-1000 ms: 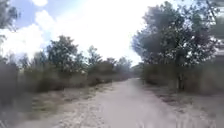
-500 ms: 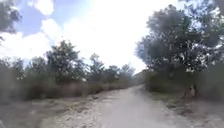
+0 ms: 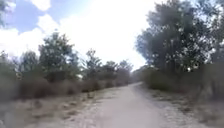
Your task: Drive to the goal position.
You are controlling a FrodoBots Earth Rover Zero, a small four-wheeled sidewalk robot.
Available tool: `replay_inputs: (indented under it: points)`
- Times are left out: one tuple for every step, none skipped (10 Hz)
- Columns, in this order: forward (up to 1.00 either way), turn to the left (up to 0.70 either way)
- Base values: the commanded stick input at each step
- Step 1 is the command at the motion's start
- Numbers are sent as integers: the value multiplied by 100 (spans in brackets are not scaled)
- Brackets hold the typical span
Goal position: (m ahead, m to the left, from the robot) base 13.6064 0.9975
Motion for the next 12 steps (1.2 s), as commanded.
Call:
replay_inputs:
  points:
    - [85,0]
    - [85,0]
    - [85,0]
    - [85,0]
    - [85,0]
    - [85,0]
    - [85,0]
    - [85,0]
    - [85,0]
    - [85,0]
    - [85,0]
    - [85,0]
